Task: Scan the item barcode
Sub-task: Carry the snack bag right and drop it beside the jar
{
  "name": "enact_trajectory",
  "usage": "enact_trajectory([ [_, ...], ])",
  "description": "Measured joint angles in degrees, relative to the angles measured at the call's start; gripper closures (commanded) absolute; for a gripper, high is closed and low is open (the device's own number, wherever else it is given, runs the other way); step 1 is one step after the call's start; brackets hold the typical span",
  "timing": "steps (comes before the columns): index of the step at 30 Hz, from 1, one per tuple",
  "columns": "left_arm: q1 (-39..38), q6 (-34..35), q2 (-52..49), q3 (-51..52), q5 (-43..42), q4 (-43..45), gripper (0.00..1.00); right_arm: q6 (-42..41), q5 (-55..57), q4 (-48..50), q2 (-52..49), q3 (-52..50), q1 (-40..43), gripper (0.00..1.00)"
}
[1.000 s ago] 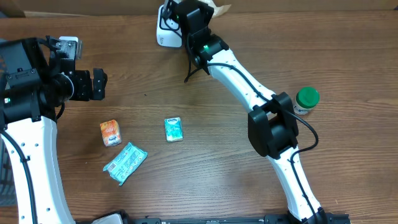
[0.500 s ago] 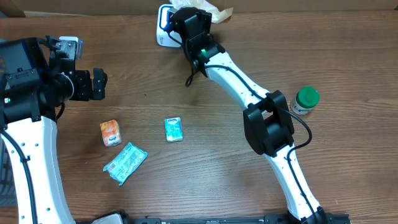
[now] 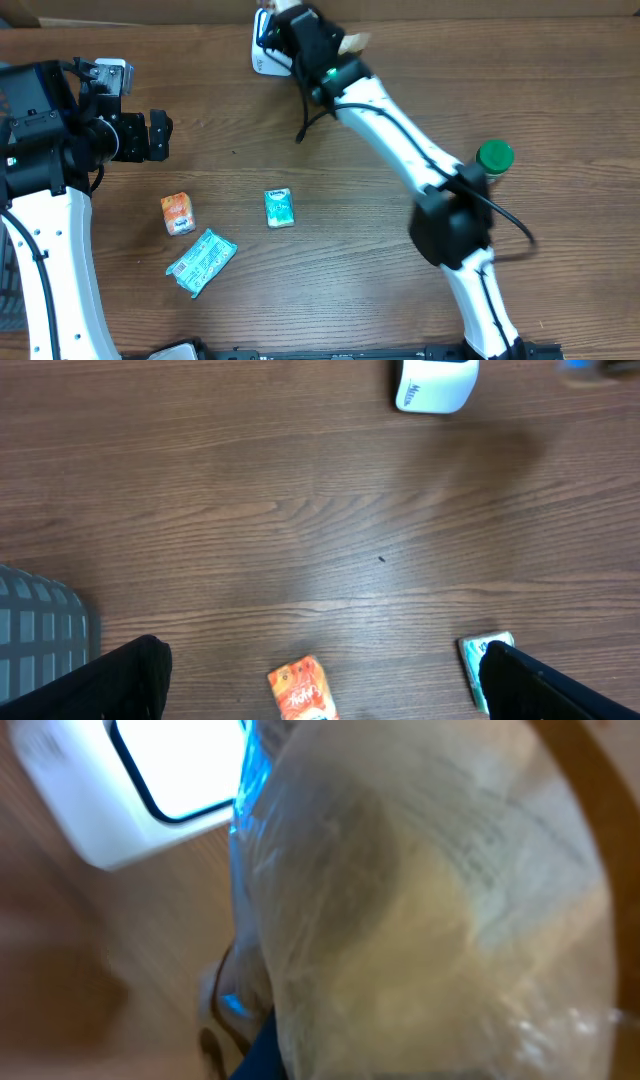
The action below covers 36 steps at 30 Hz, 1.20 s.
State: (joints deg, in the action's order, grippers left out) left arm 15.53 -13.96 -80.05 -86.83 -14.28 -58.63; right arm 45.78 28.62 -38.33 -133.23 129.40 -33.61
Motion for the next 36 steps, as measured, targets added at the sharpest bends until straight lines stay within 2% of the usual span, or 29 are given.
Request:
enact_trajectory([
  [5, 0.0, 0.0, 0.0, 0.0, 0.0, 0.0, 0.00, -23.8, -11.3, -17.6, 17.0, 0.4, 2.3, 0.96],
  [9, 0.0, 0.0, 0.0, 0.0, 0.0, 0.0, 0.00, -40.7, -19.3, -33.4, 26.3, 1.3, 9.2, 0.96],
  [11, 0.0, 0.0, 0.0, 0.0, 0.0, 0.0, 0.00, -47.4, -21.4, -41.3, 27.1, 1.5, 14.0, 0.96],
  [15, 0.0, 0.0, 0.0, 0.0, 0.0, 0.0, 0.00, -53.9, -24.1, -46.2, 25.1, -1.2, 19.2, 0.96],
  [18, 0.0, 0.0, 0.0, 0.0, 0.0, 0.0, 0.00, -59.3, -25.9, -44.8, 22.7, -7.1, 23.8, 0.96],
  [24, 0.0, 0.0, 0.0, 0.0, 0.0, 0.0, 0.00, -70.8, -27.3, -32.6, 21.1, -22.1, 31.9, 0.96],
  [26, 0.0, 0.0, 0.0, 0.0, 0.0, 0.0, 0.00, -74.4, -27.8, -29.1, 21.1, -26.1, 34.2, 0.89],
  [29, 0.0, 0.0, 0.0, 0.0, 0.0, 0.0, 0.00, -78.7, -29.2, -22.2, 21.1, -32.0, 37.0, 0.65],
  [36, 0.0, 0.0, 0.0, 0.0, 0.0, 0.0, 0.00, -81.0, -31.6, -19.4, 21.1, -35.4, 37.6, 0.43],
])
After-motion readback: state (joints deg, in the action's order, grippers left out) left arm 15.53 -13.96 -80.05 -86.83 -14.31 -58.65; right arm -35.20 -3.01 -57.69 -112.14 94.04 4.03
